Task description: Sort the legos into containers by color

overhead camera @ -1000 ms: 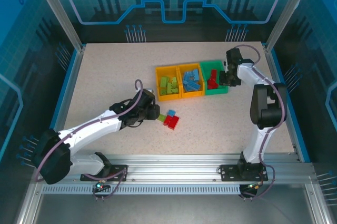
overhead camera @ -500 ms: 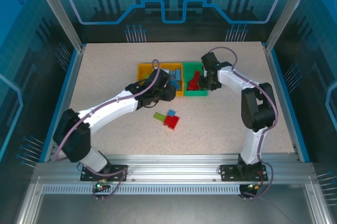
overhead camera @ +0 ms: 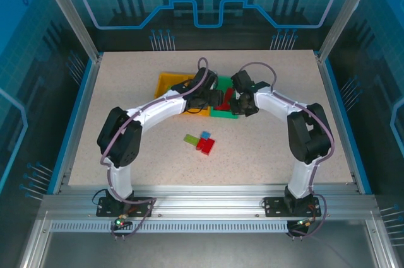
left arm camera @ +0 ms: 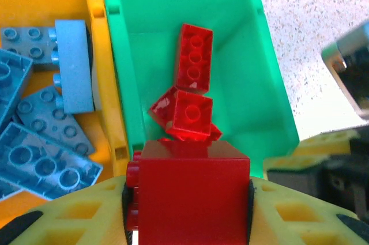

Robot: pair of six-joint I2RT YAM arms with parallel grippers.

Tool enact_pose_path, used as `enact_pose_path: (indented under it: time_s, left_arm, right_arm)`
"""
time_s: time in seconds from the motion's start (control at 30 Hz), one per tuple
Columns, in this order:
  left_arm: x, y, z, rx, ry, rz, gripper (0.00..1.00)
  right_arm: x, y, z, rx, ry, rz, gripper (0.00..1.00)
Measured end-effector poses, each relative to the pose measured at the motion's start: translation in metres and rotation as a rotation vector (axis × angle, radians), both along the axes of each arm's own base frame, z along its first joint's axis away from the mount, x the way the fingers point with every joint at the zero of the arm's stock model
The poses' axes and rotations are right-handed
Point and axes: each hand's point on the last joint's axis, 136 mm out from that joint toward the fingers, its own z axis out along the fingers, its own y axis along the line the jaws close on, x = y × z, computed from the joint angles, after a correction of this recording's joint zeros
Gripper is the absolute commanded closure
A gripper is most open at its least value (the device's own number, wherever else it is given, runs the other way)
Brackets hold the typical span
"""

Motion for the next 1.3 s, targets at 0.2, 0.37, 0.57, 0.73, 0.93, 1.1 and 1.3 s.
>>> enact_pose_path:
  time_s: [0.2,0.37,0.57,0.73,0.93,1.1,1.3]
  left_arm:
    - [0.019,-0.011,0.003,-0.025,-0.012,-0.003,0.46]
    - [0.026,-0.019,-0.009,-0.034,0.010,-0.013,0.32]
    - [0.023,-0.020,-0.014,-0.044,0.023,-0.018,0.08]
    - [-0.002,-0.001,-0.015,-0.039,0.044,-0.006,0.02]
    - [-0.047,0.029,0.004,-0.040,0.029,-0.009,0.01]
    - [-0.085,0.044,0.005,-0.021,0.030,-0.026,0.02]
    - [-0.118,0.057,-0.030,0.027,0.103,-0.037,0.14]
  right_arm:
    - [-0.008,-0.002,-0.001,0.008,-0.001,-0.007,0.77]
    - [-0.009,-0.002,-0.001,0.012,-0.005,-0.012,0.78]
    - [-0.011,-0.004,-0.003,0.011,-0.003,-0.017,0.80]
    - [-0.018,-0.015,-0.008,-0.009,0.010,-0.022,0.84]
    - [-0.028,-0.033,-0.009,-0.031,0.017,-0.007,0.82]
    - [-0.025,-0.046,-0.001,-0.019,0.003,-0.035,0.57]
    - [-0.038,-0.033,0.022,0.051,-0.022,-0.058,0.37]
